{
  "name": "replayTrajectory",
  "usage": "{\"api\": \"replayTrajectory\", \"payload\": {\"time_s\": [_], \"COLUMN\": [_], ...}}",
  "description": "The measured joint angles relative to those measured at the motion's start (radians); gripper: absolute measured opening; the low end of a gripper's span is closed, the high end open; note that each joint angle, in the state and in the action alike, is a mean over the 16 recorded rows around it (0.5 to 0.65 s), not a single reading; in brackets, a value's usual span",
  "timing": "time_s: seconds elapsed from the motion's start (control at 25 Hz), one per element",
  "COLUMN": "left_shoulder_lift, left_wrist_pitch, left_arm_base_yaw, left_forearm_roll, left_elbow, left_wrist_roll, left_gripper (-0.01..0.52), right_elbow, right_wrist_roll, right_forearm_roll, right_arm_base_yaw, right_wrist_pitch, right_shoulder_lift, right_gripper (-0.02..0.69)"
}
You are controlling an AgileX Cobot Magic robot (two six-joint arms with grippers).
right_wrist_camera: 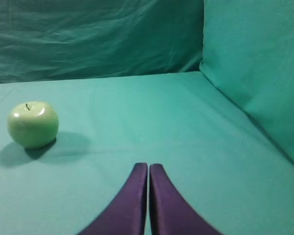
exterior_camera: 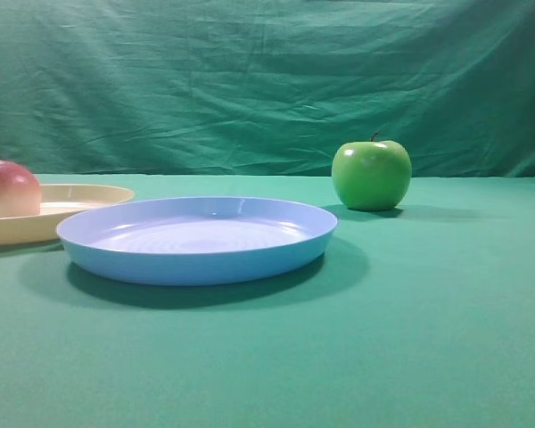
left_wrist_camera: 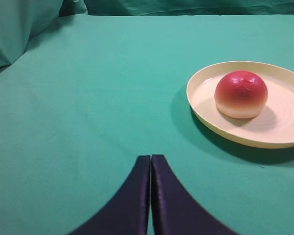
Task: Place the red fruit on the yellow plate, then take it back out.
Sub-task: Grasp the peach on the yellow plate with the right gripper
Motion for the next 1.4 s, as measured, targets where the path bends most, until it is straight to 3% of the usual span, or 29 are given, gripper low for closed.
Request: {"api": "replayTrajectory", "payload": {"time_s": [0.24,0.56,0.92,1.16,1.4], "left_shoulder_lift": [0.000,0.000,0.000,0.000,0.000], "left_wrist_pitch": [0.000,0.000,0.000,0.000,0.000], "left_arm_base_yaw": [0.000,0.000,0.000,0.000,0.000], "left_forearm_roll": [0.000,0.000,0.000,0.000,0.000], "left_elbow": [0.000,0.000,0.000,0.000,0.000], "left_wrist_roll": [0.000,0.000,0.000,0.000,0.000], "left_gripper": [0.000,0.000,0.000,0.000,0.000], "right_elbow": [-0.186,-0.477,-0.694,-0.793,-0.913], "right_wrist_roll": [0.004,-0.024,-0.260,-0.435,-0.509], "right_forearm_roll": [0.023,0.077,0.287,0.446,0.518], "right_arm_base_yaw": [0.024,0.077,0.111,0.159,0.264], "right_wrist_pitch": [0.027,0.273,0.538,0.574,0.573], "right_shoulder_lift": [0.118,0.377,0.722,0.954,1.176], "right_gripper": [0.000,0.000,0.000,0.000,0.000]}}
